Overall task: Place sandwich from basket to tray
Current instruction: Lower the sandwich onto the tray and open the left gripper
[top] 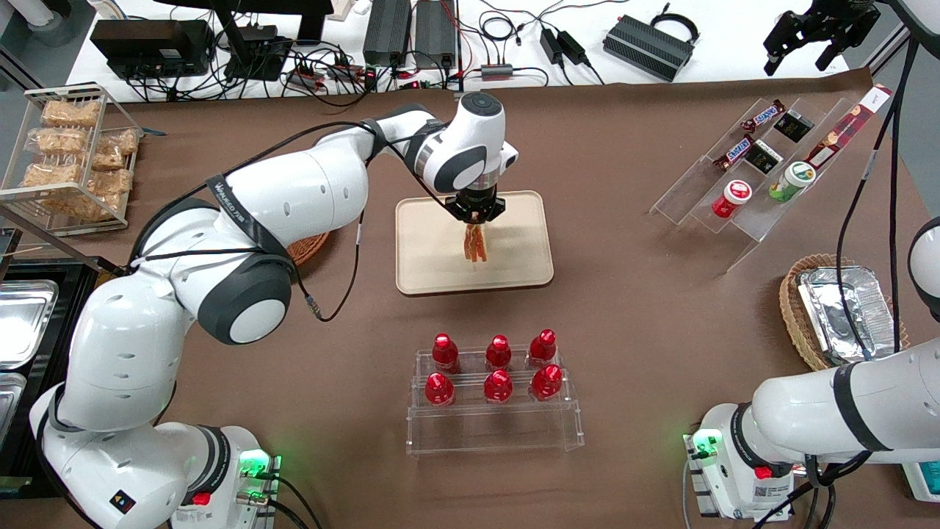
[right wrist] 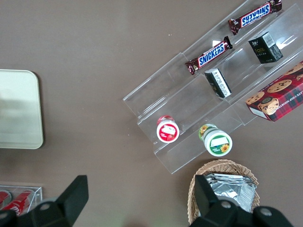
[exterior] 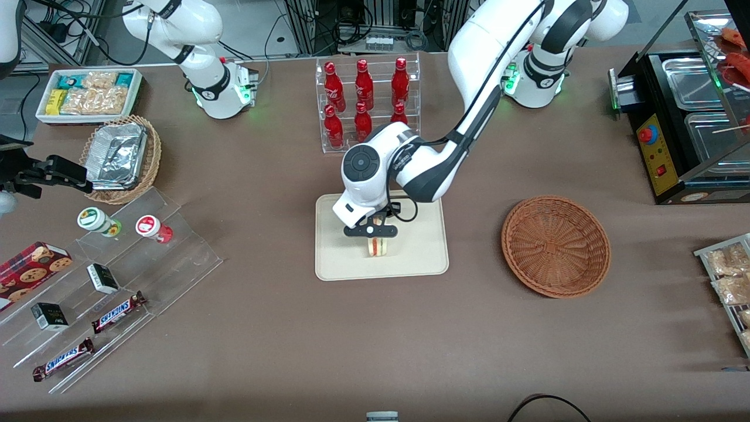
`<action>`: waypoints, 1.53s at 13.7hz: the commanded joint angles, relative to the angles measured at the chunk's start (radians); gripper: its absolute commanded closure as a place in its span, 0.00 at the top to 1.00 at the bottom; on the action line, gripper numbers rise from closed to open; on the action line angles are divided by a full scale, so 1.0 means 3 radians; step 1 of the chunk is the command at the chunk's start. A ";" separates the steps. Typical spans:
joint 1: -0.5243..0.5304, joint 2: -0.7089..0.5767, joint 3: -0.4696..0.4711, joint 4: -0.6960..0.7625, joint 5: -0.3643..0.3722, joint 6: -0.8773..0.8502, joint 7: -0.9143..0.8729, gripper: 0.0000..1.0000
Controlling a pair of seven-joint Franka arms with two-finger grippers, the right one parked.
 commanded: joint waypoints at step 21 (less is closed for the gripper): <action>-0.0064 -0.0480 0.0055 0.0127 0.0153 -0.0248 -0.0419 0.99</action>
